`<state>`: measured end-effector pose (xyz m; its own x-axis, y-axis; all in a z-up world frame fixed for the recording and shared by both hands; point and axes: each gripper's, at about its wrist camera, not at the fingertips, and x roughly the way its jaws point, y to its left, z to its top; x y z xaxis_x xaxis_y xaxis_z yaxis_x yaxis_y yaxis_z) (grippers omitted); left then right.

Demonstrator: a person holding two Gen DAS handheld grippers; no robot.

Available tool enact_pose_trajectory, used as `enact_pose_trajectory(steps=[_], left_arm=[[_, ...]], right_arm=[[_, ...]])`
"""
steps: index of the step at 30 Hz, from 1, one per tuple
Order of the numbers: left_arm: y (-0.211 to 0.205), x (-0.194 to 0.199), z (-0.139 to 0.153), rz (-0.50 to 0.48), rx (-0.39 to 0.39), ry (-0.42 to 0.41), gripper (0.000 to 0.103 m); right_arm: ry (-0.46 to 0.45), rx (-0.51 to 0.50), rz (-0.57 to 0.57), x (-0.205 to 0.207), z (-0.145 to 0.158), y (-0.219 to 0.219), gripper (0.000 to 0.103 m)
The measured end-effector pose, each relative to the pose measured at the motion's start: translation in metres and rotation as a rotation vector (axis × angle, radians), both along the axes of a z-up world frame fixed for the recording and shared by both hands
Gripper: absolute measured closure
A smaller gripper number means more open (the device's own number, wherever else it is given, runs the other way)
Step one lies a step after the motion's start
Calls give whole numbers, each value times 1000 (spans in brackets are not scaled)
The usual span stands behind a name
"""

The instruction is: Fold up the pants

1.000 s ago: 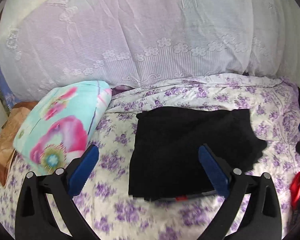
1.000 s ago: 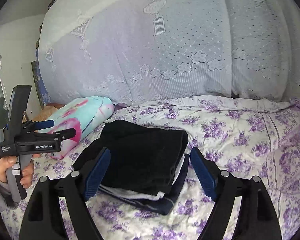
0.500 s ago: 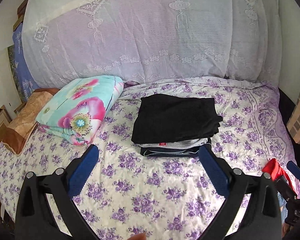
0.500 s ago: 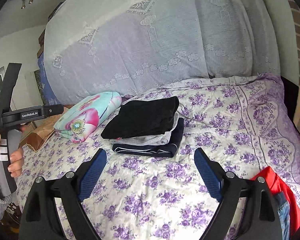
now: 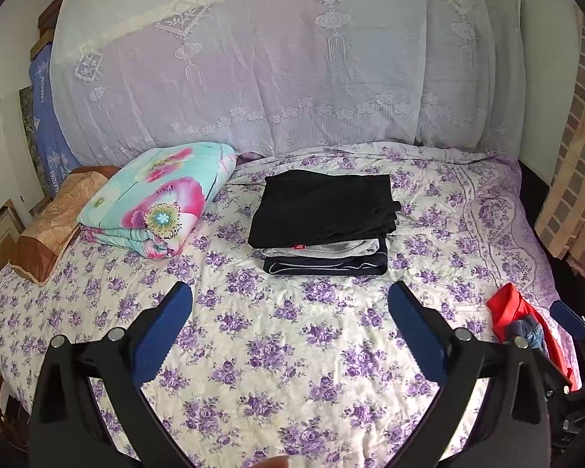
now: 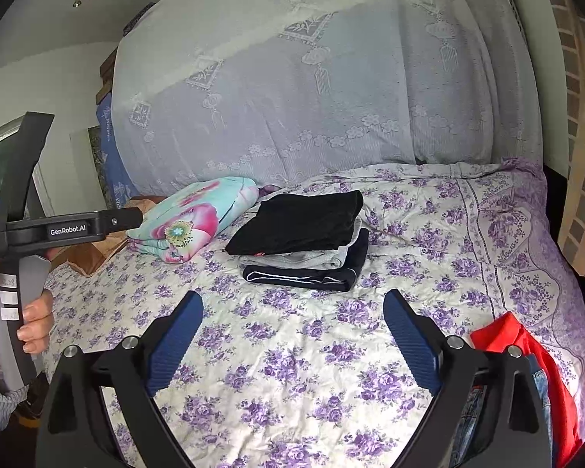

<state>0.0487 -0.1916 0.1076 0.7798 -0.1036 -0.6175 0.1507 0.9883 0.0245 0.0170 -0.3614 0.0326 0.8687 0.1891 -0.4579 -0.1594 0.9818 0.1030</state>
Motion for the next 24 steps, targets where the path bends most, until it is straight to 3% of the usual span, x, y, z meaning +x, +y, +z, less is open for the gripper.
enact_pose_trajectory(steps=[4,24], left_arm=[[0,-4,-1,-6,-26,20,5],[-15,9,14,-18,-5,-11,5]], right_arm=[[-1,-14,19,-6,1,6,8],[-20,-39,35,1,12,7,7]])
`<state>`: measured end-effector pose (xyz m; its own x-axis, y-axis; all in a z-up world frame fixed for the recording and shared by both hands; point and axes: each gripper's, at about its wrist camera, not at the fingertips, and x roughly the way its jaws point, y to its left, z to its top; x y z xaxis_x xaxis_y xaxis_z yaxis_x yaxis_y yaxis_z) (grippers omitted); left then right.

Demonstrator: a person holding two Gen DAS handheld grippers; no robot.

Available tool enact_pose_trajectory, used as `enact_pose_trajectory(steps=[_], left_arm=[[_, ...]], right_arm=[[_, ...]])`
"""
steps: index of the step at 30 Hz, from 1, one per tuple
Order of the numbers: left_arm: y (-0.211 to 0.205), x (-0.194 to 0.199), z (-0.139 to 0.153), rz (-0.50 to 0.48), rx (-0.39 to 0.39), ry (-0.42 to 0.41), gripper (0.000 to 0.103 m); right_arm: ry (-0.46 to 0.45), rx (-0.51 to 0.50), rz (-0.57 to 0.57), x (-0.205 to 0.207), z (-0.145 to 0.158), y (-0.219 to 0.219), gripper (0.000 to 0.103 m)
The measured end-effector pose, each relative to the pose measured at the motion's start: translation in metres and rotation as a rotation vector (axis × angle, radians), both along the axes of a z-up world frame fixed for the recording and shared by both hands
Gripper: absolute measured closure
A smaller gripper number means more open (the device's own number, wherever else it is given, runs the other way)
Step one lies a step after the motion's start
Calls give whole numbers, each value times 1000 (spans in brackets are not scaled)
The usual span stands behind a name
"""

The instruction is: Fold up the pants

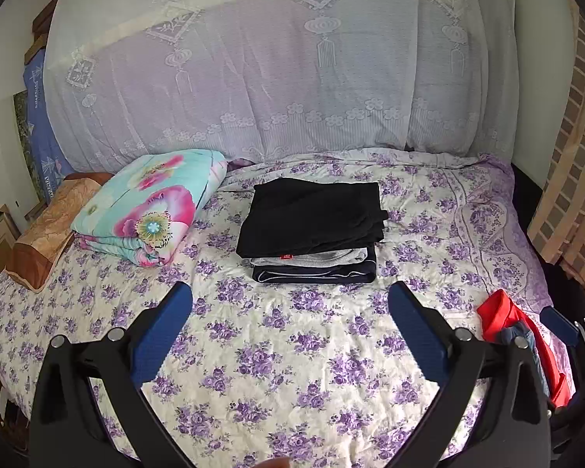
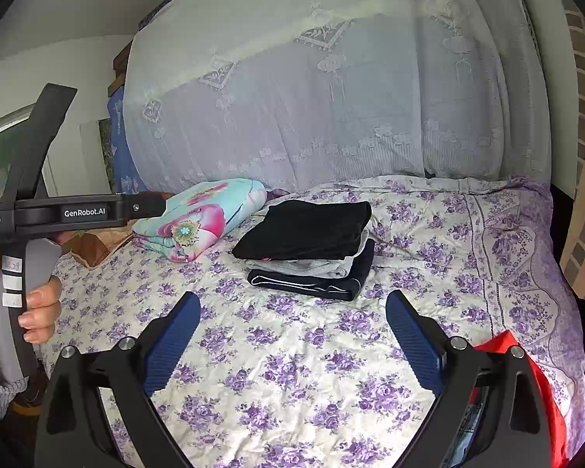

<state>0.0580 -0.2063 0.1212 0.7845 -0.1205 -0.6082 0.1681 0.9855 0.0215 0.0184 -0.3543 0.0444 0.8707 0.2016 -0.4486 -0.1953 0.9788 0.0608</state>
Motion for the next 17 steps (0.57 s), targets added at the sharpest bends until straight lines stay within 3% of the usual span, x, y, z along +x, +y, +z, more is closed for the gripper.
enact_pose_trajectory(steps=[3,6,17], left_arm=[[-2,-1,1,-20,-23,-18,5],[-6,-4,3,-15,25,-75,5],[-9,5,0,-6,8,-31,5]], right_arm=[[4,0,-4,3,-2,-2,7],[7,3,-8,5,-3,-3,7],[13,11,-16,10,-6,-9,6]])
